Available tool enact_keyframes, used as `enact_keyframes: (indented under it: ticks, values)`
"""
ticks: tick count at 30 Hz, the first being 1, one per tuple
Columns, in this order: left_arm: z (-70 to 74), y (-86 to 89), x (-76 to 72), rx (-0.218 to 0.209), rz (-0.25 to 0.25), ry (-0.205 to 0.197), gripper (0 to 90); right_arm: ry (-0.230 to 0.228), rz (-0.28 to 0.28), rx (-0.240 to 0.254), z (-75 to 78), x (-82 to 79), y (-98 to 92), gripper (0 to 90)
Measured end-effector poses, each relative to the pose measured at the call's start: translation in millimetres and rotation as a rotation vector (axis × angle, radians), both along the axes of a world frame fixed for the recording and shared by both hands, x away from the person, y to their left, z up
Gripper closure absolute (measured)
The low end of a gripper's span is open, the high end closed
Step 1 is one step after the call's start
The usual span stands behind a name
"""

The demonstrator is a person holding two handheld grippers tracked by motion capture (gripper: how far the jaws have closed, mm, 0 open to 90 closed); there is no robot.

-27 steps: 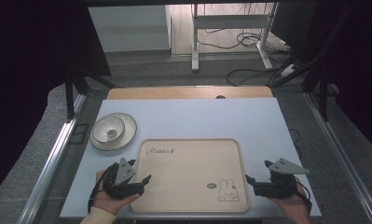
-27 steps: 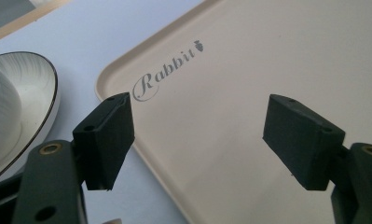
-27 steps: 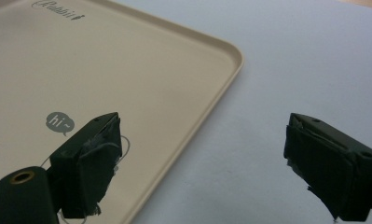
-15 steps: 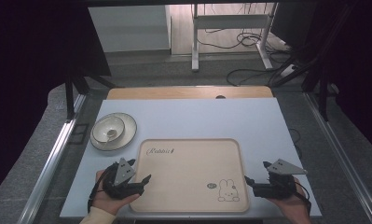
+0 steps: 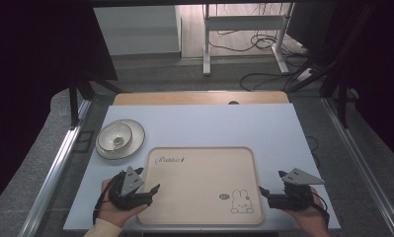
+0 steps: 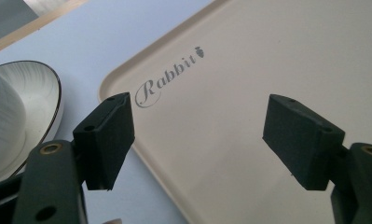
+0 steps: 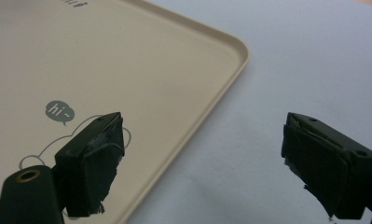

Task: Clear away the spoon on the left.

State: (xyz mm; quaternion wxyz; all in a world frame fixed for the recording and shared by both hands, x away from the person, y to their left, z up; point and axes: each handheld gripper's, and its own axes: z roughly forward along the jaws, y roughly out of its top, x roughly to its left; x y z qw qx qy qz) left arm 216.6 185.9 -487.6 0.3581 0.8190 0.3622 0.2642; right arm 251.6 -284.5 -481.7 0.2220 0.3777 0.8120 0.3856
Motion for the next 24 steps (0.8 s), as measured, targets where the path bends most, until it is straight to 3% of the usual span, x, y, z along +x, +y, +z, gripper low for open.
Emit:
enact_keyframes:
  ticks: [15, 24]
  values:
    - [3.3, 1.2, -0.3, -0.012, 0.008, -0.020, 25.0, 0.000, 0.002, -0.025, -1.3, 0.8, 1.7, 14.6]
    - [5.2, 7.5, 3.1, -0.026, 0.039, -0.035, 25.0, 0.000, 0.000, -0.023, -1.2, 0.9, 1.6, 14.7]
